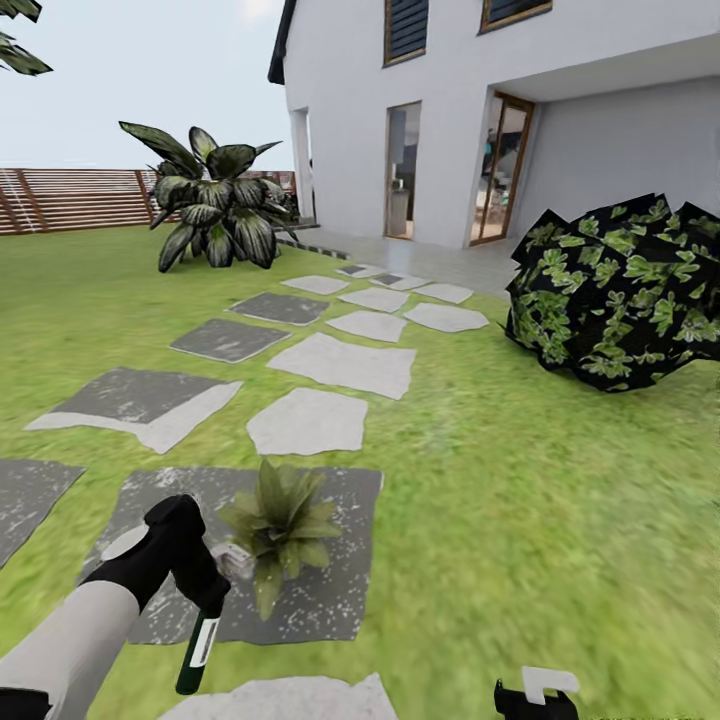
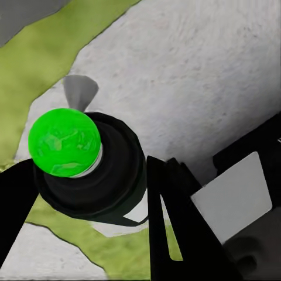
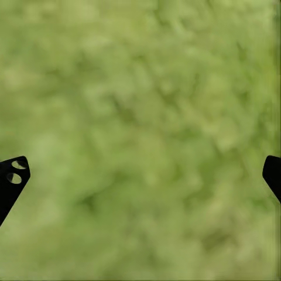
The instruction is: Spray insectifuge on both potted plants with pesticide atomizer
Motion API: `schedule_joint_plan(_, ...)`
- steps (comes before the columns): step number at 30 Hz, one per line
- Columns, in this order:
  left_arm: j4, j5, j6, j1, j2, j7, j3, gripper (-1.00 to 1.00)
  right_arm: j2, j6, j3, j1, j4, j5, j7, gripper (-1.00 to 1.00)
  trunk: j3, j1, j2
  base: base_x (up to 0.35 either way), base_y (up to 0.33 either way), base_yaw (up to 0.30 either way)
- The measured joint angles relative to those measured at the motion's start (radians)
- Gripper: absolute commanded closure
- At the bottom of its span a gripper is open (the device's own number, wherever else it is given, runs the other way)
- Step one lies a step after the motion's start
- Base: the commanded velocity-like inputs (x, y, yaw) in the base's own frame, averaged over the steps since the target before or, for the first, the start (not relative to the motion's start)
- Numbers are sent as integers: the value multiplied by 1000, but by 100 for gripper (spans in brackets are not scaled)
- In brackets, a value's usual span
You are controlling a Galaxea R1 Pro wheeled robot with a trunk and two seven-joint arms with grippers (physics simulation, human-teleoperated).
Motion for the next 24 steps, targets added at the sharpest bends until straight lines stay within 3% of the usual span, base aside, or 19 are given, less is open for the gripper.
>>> schedule_joint_plan(4,2,9,-3,57,2,81,11,100,0,0,0,0,1,0,0,-100,0,0,0,7,-1,-13)
schedule_joint_plan(9,-13,52,-12,89,9,107,131,100,0,0,0,0,0,0,0,-100,0,0,0,0,0,-1)
schedule_joint_plan(12,-30,55,-13,90,8,109,163,100,0,0,0,0,1,0,0,-100,0,0,0,0,0,-117)
schedule_joint_plan(17,-43,52,-14,90,3,109,165,100,0,0,0,0,1,0,0,-100,0,0,0,-90,90,-252)
schedule_joint_plan(24,-43,42,-18,88,4,108,158,100,0,0,0,0,-1,0,2,-100,0,0,0,-15,286,-262)
